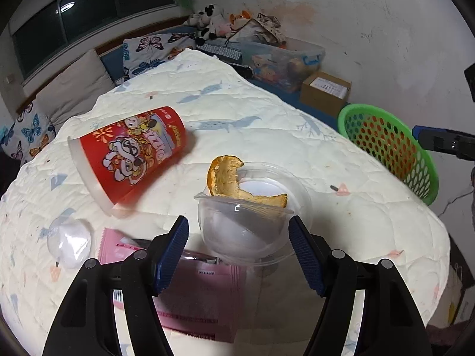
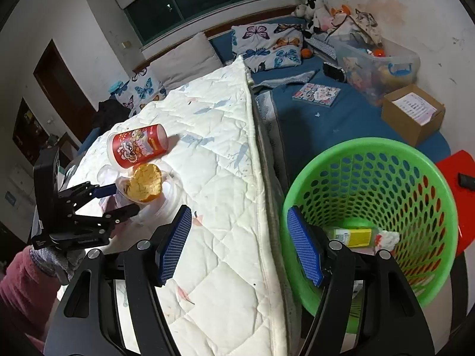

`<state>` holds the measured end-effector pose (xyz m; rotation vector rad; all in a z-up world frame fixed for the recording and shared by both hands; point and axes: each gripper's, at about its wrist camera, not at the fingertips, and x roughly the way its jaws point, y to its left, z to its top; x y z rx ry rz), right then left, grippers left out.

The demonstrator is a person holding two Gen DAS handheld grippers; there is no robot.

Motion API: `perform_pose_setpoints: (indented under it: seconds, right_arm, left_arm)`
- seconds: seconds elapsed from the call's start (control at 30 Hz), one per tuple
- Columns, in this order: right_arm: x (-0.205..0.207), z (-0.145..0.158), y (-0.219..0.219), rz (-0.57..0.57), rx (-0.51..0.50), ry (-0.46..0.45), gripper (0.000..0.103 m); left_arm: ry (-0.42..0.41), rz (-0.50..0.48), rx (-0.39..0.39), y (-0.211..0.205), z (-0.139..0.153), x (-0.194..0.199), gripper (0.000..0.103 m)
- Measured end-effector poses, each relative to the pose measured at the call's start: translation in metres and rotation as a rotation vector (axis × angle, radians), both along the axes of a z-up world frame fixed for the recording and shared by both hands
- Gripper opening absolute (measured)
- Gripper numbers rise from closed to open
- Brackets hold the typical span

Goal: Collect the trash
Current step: 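Move both tools back over the mattress toward the plastic containers, then grasp the clear plastic container with the left gripper and lift it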

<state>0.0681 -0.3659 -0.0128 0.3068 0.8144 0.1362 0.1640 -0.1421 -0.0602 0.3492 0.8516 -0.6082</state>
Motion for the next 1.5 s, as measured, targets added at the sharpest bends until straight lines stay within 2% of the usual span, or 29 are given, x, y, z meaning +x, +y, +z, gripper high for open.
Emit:
perform_pose_setpoints:
  seconds: [0.1, 0.33, 0.63, 1.13, 1.33, 1.5]
  right_arm:
    - [0.002, -0.002, 0.003, 0.008, 0.001, 0.003, 0.067]
    - [0.006, -0.004, 0.009, 0.025, 0.004, 0.008, 0.067]
    - [0.013, -0.004, 0.021, 0.065, 0.021, 0.004, 0.067]
    - [0.04, -0.003, 0.081, 0.235, 0.021, -0.001, 0.067]
    - [0.059, -0.013, 0.113, 0.307, 0.009, 0.012, 0.056]
    - [0.073, -0.021, 0.127, 0.322, -0.02, 0.02, 0.049]
  left_arm:
    - [0.017, -0.003, -0.011, -0.001, -0.004, 0.002, 0.058]
    - [0.011, -0.008, -0.022, -0.001, -0.002, -0.003, 0.057]
    - [-0.016, -0.025, -0.019, 0.004, 0.02, -0.025, 0.056]
    - [-0.078, 0.129, -0.128, 0.068, 0.05, -0.06, 0.056]
    - [-0.089, 0.172, -0.145, 0.087, 0.053, -0.07, 0.056]
    - [-0.085, 0.199, -0.146, 0.096, 0.05, -0.073, 0.056]
